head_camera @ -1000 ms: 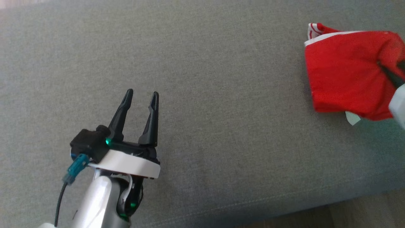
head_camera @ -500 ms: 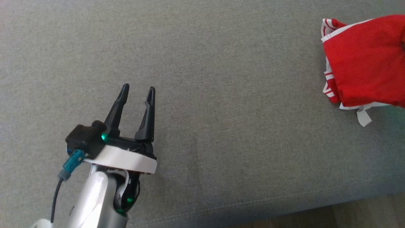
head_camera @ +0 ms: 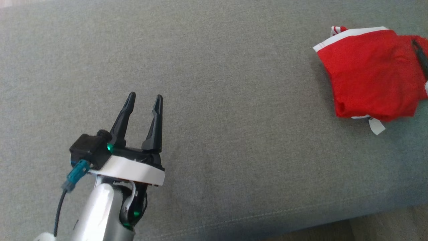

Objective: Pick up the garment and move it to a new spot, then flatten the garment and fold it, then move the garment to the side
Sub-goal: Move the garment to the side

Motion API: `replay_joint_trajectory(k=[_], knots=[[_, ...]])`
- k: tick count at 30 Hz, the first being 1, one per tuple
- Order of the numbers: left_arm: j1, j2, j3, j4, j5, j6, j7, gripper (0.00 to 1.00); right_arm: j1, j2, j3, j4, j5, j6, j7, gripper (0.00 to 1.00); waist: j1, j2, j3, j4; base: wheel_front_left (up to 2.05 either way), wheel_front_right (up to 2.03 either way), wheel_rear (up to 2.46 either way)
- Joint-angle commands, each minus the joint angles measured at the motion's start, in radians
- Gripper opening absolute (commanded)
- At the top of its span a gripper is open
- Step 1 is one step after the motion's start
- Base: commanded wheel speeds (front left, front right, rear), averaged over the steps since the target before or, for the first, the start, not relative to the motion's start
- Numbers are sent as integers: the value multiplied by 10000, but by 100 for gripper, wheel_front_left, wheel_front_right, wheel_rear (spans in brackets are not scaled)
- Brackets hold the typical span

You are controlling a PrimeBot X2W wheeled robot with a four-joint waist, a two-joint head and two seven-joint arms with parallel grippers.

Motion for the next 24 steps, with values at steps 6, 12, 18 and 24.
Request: replay_joint_trajectory(k=[6, 12, 18, 24], knots=[[-42, 28, 352, -294, -67, 42, -78, 100, 139, 223, -826, -625, -385, -9, 52, 100, 0, 0, -282, 12, 0, 0, 0], [113, 28, 452, -353, -129, 128, -78, 100, 424, 1362, -1963, -1422, -499, -9, -329, 100, 0, 0, -719, 137, 0, 0, 0], [344, 28, 538, -521, -180, 262, -78, 100, 1261, 3200, -3085, -2369, -448, -9, -1172, 100, 0, 0, -1322, 409, 0, 0, 0], [673, 28, 706, -771, -219, 439, -78, 100, 2710, 5148, -3626, -2997, -593, -9, -2088, 100, 0, 0, -2013, 775, 0, 0, 0]])
